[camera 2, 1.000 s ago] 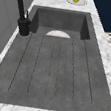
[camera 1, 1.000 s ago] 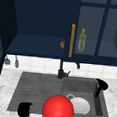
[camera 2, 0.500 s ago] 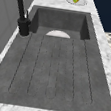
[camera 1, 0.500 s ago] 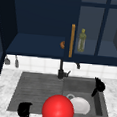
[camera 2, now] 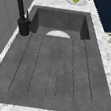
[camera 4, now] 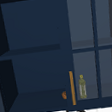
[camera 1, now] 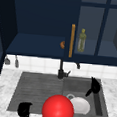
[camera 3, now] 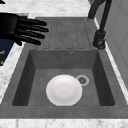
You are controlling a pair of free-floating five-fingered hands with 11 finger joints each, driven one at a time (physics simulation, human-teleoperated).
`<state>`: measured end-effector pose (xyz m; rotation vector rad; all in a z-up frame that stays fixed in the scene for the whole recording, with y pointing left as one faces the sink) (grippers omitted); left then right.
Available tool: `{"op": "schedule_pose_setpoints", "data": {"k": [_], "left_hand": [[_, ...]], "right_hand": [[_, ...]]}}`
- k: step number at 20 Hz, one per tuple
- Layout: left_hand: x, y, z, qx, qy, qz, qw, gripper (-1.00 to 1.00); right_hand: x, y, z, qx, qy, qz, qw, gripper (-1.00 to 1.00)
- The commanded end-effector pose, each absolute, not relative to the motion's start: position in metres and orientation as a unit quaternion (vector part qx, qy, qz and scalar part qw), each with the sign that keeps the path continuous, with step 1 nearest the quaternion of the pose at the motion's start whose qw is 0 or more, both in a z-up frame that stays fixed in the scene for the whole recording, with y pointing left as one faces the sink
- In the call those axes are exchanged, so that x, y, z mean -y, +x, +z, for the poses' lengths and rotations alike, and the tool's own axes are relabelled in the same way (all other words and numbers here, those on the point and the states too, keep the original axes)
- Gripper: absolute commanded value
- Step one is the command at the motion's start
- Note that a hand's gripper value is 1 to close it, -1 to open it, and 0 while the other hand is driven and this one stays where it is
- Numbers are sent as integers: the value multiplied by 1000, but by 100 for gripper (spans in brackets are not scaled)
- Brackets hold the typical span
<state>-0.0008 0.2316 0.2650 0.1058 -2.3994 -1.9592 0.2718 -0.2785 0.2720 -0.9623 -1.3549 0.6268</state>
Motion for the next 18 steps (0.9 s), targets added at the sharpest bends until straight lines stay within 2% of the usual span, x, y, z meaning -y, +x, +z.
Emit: {"op": "schedule_pose_setpoints", "data": {"k": [1,14,18], "left_hand": [[-232,-1,265,774,34,-632,21,0],[-232,-1,265,774,34,-632,21,0],[-232,-1,265,774,34,-632,21,0]], "right_hand": [[265,262,272,628,-410,208,627,-100],[231,241,272,654,-431,75,617,-100],[205,238,270,665,-457,75,586,-100]]}}
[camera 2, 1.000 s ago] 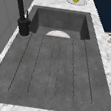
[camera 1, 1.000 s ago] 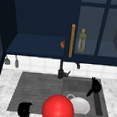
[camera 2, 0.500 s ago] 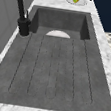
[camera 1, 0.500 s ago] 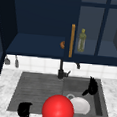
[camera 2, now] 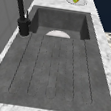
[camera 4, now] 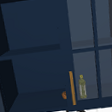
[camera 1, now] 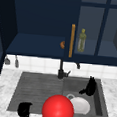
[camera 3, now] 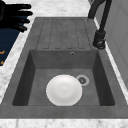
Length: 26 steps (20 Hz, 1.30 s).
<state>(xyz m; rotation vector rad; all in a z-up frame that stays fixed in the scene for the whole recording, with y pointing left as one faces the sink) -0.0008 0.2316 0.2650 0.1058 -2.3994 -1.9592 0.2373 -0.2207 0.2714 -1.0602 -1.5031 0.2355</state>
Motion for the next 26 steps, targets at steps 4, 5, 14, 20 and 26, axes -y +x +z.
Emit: {"op": "schedule_pose_setpoints", "data": {"k": [4,5,14,20,26], "left_hand": [[-232,-1,265,774,34,-632,21,0],[-232,-1,265,774,34,-632,21,0],[-232,-1,265,774,34,-632,21,0],[-232,-1,265,774,34,-632,21,0],[-232,-1,265,774,34,-632,21,0]], "right_hand": [[209,237,274,666,-454,3,591,-100],[207,238,274,668,-453,-6,591,-100],[198,238,273,671,-432,-110,593,-100],[190,238,270,661,-416,-177,599,-100],[179,237,265,644,-393,-231,614,-100]]}}
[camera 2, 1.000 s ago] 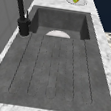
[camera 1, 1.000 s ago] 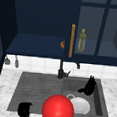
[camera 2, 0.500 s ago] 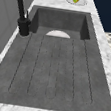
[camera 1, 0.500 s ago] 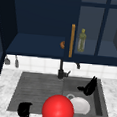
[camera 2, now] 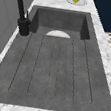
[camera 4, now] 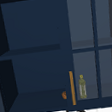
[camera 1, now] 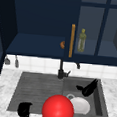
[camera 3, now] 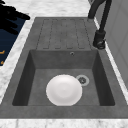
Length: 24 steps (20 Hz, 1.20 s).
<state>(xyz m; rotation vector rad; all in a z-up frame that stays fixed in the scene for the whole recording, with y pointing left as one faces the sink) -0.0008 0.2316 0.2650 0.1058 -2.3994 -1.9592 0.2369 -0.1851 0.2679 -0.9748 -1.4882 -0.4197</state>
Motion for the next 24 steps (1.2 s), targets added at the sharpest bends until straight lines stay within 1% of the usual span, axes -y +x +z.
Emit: {"op": "schedule_pose_setpoints", "data": {"k": [1,9,13,14,16,22,24], "left_hand": [[-232,-1,265,774,34,-632,21,0],[-232,-1,265,774,34,-632,21,0],[-232,-1,265,774,34,-632,21,0],[-232,-1,265,774,34,-632,21,0],[-232,-1,265,774,34,-632,21,0],[-232,-1,265,774,34,-632,21,0],[-232,-1,265,774,34,-632,21,0]], "right_hand": [[176,237,264,640,-388,-240,618,-100],[151,236,254,615,-337,-296,649,-100],[143,242,255,593,-306,-311,677,-100],[144,250,254,612,-321,-273,669,-100],[146,241,252,601,-336,-283,667,-100],[136,243,247,608,-316,-265,678,-100],[132,243,245,600,-323,-285,674,-100]]}}
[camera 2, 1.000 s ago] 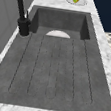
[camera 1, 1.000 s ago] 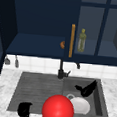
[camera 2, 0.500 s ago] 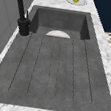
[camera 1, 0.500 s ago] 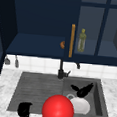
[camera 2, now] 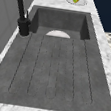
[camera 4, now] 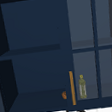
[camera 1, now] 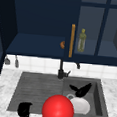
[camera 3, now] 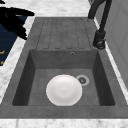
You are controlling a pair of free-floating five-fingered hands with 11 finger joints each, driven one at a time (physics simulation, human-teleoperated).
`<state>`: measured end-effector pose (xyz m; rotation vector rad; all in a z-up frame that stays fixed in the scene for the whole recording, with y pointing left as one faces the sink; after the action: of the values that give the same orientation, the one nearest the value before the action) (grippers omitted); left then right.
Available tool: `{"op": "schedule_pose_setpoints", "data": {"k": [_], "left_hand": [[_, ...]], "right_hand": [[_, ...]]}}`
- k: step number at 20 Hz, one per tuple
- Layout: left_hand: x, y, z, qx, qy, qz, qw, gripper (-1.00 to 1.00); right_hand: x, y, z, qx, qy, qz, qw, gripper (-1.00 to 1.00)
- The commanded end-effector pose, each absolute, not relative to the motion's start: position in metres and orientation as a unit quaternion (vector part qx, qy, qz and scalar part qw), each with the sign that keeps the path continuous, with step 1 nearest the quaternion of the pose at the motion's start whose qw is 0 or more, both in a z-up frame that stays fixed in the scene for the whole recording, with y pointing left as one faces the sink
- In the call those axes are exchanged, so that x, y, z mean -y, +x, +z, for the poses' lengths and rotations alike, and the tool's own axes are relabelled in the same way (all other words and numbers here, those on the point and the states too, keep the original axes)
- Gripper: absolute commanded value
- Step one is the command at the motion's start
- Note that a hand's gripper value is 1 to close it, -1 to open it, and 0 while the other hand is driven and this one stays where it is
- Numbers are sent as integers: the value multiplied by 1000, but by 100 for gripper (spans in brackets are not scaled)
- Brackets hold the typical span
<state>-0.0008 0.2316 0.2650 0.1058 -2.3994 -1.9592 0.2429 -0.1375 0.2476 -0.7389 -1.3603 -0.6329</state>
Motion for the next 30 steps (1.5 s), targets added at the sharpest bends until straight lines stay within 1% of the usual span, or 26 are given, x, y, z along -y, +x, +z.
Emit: {"op": "schedule_pose_setpoints", "data": {"k": [1,2,5,7,16,24,30], "left_hand": [[-232,-1,265,774,34,-632,21,0],[-232,-1,265,774,34,-632,21,0],[-232,-1,265,774,34,-632,21,0],[-232,-1,265,774,34,-632,21,0],[-232,-1,265,774,34,-632,21,0],[-232,-1,265,774,34,-632,21,0],[-232,-1,265,774,34,-632,21,0]], "right_hand": [[131,243,246,600,-321,-287,675,-100],[125,239,246,600,-320,-287,675,-100],[106,232,260,566,-315,-290,705,-100],[95,231,264,555,-306,-300,713,-100],[47,209,305,522,-285,-327,734,-100],[11,161,358,527,-280,-323,735,-100],[6,127,405,534,-270,-326,732,-100]]}}
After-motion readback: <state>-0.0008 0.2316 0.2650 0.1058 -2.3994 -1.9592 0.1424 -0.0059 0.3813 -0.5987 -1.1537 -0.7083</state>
